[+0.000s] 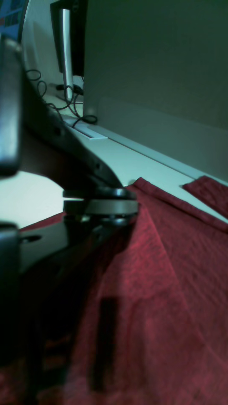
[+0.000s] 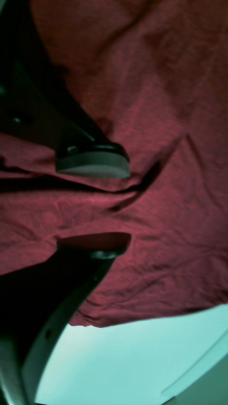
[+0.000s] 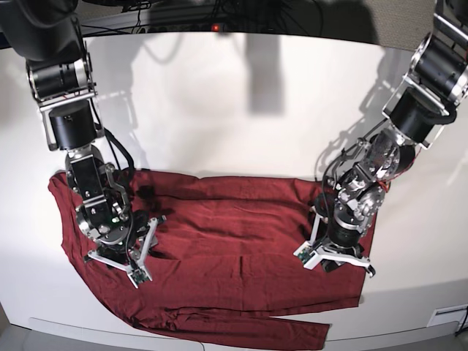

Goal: Fold the T-shirt properly
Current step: 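Lower both grippers onto the folded shirt and release the edges, then grasp the folded edge of the shirt with both grippers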

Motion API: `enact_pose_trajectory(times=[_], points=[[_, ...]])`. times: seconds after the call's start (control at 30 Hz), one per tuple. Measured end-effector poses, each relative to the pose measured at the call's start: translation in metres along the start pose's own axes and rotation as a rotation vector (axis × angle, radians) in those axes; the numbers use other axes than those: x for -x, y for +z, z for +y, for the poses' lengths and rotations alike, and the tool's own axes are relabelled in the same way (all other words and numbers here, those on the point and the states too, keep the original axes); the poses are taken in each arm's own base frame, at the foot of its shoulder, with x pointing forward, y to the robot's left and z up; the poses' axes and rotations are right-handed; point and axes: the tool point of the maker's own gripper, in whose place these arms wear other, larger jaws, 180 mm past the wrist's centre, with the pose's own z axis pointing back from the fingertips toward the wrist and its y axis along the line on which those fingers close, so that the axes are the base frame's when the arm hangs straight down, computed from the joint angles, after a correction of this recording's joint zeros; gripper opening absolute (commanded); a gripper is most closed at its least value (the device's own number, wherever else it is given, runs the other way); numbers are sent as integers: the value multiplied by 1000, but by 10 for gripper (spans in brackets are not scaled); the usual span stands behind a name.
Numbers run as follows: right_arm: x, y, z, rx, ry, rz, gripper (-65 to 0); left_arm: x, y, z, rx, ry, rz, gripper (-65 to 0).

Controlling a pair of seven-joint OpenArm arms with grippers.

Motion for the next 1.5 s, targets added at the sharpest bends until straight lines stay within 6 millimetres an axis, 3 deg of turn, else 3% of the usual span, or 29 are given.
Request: enact_pose_trajectory(times=[0.1,0.17,0.37,0.53,0.63,0.83,0.97,1.1,1.17,1.3,1.4,1.5], points=[[4,0,1,-3,0,11,-369,6,-3,4,-4,-7,16,-458],[4,0,2,-3,0,9,-369,10,-4,3,-3,-10,25,-424],[4,0,2,-3,0,9,-369,8,-4,2,-1,-11,12,-424],[13,0,2,-4,0,60,-369,-12,-11,22,-33,-17,-61,-424],[19,1,2,-3,0,89,-369,-12,-18,29,-34,14,-81,-424],[25,1,4,-6,0,113,-369,42,-26,28,-15,3,44,-424],[21,0,9,-30,-41,90,-370,68,-20,44,-143,189,205,-424],[5,0,16,-74,-132,2,-370,47,-10,68,-270,297,184,-424],[-5,1,18,-93,-187,-48,-370,25,-3,68,-270,337,147,-424],[-10,5,2,-60,-301,-91,-370,-6,17,56,-236,468,94,-425],[3,14,-9,-35,-387,-116,-370,0,31,47,-214,596,108,-425],[31,27,6,-88,-381,-111,-370,25,41,32,-177,695,166,-425]])
